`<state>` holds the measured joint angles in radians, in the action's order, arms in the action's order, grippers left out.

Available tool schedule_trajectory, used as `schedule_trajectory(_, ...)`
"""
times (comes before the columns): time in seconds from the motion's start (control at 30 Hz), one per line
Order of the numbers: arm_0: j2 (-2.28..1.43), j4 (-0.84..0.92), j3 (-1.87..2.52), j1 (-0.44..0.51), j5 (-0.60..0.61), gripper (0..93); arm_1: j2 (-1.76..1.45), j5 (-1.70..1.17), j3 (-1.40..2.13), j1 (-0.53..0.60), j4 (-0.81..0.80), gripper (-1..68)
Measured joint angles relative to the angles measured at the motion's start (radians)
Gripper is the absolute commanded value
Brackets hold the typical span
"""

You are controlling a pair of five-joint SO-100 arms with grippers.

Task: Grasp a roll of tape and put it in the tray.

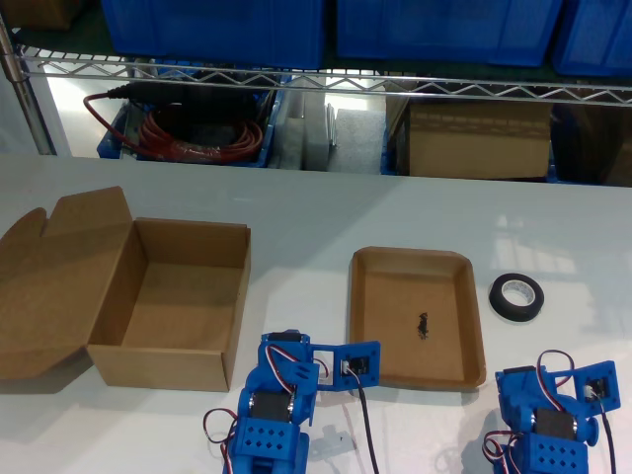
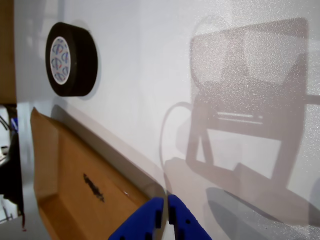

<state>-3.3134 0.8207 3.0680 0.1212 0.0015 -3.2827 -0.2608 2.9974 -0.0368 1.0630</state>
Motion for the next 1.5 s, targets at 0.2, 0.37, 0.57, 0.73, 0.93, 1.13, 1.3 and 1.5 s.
schedule_trajectory(0.2,0.0,-0.014,0.0,0.0,0.0,0.2,0.0,0.003,0.0,0.0,0.0,0.0)
schedule_trajectory(0.37,0.0,-0.014,0.0,0.0,0.0,0.2,0.0,0.003,0.0,0.0,0.0,0.0)
schedule_trajectory(0.57,0.0,-0.014,0.0,0.0,0.0,0.2,0.0,0.003,0.0,0.0,0.0,0.0)
schedule_trajectory(0.73,0.0,-0.014,0.0,-0.018,-0.014,0.2,0.0,0.006,0.0,0.0,0.0,0.0)
schedule_trajectory(0.93,0.0,-0.014,0.0,-0.02,-0.014,0.2,0.0,0.006,0.0,0.0,0.0,0.0)
schedule_trajectory(1.13,0.0,-0.014,0.0,-0.02,-0.014,0.2,0.0,0.02,0.0,0.008,0.0,34.5)
schedule_trajectory(1.3,0.0,-0.014,0.0,-0.02,-0.012,0.2,0.153,0.038,-0.034,-0.038,-0.058,35.1)
schedule_trajectory(1.5,0.0,-0.014,0.0,-0.02,-0.012,0.2,0.657,0.072,-0.344,-0.123,-0.158,34.9)
